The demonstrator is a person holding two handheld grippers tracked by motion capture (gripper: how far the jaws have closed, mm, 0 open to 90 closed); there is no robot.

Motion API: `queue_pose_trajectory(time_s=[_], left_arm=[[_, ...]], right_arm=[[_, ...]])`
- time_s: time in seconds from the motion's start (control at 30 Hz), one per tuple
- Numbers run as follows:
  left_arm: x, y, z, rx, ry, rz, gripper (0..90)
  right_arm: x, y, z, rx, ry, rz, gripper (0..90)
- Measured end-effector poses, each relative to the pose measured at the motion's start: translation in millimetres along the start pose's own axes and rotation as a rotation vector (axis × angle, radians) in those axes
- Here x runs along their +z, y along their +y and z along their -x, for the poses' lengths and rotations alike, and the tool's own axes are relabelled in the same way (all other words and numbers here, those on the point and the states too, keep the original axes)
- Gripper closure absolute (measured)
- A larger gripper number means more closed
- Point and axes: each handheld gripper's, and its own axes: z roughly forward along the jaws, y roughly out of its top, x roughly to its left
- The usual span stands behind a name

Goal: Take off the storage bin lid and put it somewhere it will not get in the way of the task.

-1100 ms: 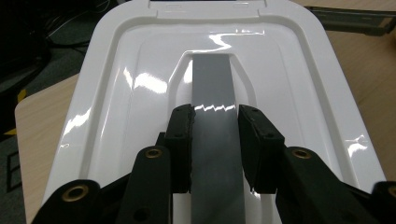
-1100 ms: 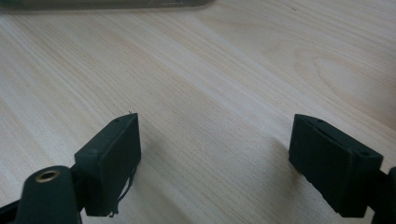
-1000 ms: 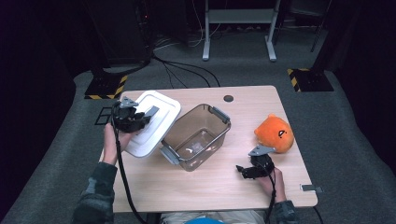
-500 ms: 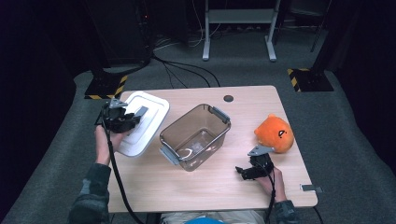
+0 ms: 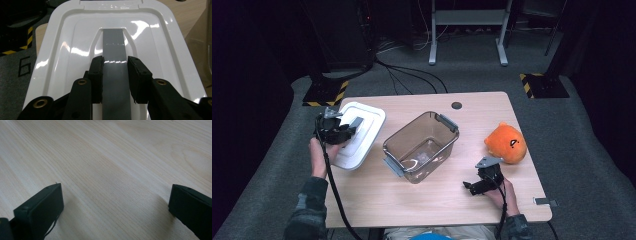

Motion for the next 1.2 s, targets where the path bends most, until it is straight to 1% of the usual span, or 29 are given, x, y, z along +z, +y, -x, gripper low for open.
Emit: queue_pose_trajectory(time_s=[0.07,0.23,0.3,0.33,0.37,0.57,0.67,0.8,0.93,0.97,1.07,1.17,1.2], left_arm=[[3.1,-3.8,-2.5,-0.016,0.002,-0.004,66.4],[9.6,-12.2,-7.6,-0.03,0.017,-0.03,66.4],[12.2,-15.6,-9.5,-0.042,0.019,-0.036,66.4],[13.4,-17.2,-10.2,-0.055,0.018,-0.042,66.4],[15.0,-18.9,-11.1,-0.059,0.023,-0.036,66.4],[24.5,-28.7,-16.9,-0.095,0.034,-0.064,66.4],[29.0,-33.1,-19.0,-0.092,0.057,-0.079,66.4],[35.4,-39.4,-22.1,-0.102,0.061,-0.096,66.4],[42.4,-46.3,-24.9,-0.129,0.056,-0.116,66.4],[44.5,-48.0,-25.2,-0.132,0.06,-0.115,66.4],[50.2,-52.8,-26.2,-0.133,0.06,-0.134,66.4],[55.9,-58.0,-27.5,-0.149,0.058,-0.143,66.4],[57.4,-59.4,-28.3,-0.151,0.06,-0.153,66.4]], right_arm=[[-0.1,-0.1,-0.3,0.004,0.0,-0.001,0.0],[-0.2,-0.1,-0.4,0.006,-0.002,-0.001,0.0],[-0.2,-0.1,-0.5,0.007,-0.003,-0.002,0.0],[-0.2,-0.1,-0.5,0.007,-0.003,-0.001,0.0],[-0.2,-0.1,-0.5,0.008,-0.003,-0.002,0.0],[-0.3,-0.1,-0.5,0.009,-0.006,-0.002,0.0],[-0.3,-0.1,-0.5,0.01,-0.009,-0.001,0.0],[-0.4,-0.1,-0.5,0.011,-0.01,-0.001,0.0],[-0.4,-0.1,-0.5,0.011,-0.01,-0.001,0.0],[-0.4,-0.1,-0.6,0.011,-0.01,-0.001,0.0],[-0.4,-0.1,-0.5,0.012,-0.011,-0.001,0.0],[-0.4,-0.2,-0.6,0.014,-0.011,-0.001,0.0],[-0.4,-0.1,-0.5,0.012,-0.012,-0.001,0.0]])
